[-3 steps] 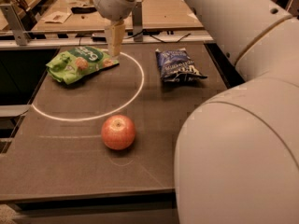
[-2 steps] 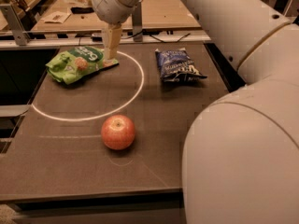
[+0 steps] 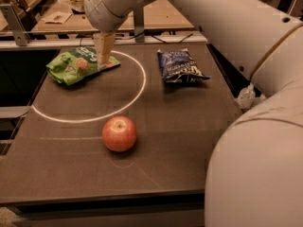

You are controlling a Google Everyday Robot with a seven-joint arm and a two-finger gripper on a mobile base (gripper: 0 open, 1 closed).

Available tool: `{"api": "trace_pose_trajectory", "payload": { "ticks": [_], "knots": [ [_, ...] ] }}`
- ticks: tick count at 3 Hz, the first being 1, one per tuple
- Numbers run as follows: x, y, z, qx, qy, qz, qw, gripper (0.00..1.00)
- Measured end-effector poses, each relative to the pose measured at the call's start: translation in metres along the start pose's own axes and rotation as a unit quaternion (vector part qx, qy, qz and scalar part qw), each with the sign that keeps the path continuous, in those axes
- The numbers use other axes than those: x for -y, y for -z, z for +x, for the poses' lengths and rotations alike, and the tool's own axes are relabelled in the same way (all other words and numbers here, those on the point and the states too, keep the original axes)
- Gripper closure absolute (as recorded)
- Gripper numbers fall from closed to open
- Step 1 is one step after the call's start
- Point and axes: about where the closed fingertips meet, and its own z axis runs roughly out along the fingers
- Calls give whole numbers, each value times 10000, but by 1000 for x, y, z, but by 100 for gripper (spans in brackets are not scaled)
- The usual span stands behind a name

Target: Move green rice chip bag near blue chip bag

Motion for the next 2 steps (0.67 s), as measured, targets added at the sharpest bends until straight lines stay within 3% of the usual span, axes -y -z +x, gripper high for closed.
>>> {"api": "trace_pose_trajectory", "payload": {
  "ticks": [1,2],
  "knots": [
    [-4,-3,6,-579,-230,64,9980,0],
    [-10,-2,14,-1128,-424,79,9927,0]
  ]
}}
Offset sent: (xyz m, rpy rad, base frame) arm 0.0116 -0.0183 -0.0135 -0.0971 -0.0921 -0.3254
